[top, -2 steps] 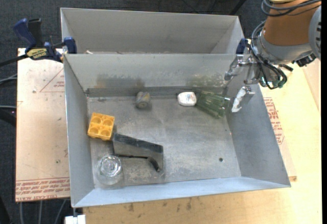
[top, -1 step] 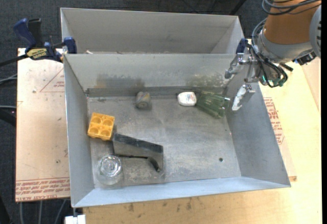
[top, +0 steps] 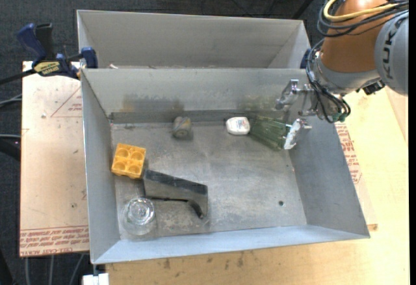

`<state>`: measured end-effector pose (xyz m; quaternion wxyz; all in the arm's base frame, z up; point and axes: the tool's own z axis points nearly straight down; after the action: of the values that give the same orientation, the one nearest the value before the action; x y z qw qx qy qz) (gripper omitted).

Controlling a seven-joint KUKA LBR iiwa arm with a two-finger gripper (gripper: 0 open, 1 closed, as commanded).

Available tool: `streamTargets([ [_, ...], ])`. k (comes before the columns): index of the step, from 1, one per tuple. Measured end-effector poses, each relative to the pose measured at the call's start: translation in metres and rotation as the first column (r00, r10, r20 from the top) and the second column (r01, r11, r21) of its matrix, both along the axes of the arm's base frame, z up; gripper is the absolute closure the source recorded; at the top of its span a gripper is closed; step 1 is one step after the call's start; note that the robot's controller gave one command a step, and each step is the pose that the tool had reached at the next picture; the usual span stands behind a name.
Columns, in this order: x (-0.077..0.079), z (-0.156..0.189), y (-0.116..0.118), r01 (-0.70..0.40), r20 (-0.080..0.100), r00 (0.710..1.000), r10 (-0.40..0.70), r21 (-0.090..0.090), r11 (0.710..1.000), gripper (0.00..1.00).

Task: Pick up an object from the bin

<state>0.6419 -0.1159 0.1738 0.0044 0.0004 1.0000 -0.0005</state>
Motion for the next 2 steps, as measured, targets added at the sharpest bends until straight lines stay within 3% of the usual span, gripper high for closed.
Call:
streamTargets([
  [1, 0.006, -0.068, 0.007, -0.125, 0.0, 0.992, 0.125, -0.001, 0.992, 0.0],
  [2, 0.019, -0.095, 0.005, 0.066, -0.007, 0.998, -0.066, 0.0, 0.998, 1.0],
])
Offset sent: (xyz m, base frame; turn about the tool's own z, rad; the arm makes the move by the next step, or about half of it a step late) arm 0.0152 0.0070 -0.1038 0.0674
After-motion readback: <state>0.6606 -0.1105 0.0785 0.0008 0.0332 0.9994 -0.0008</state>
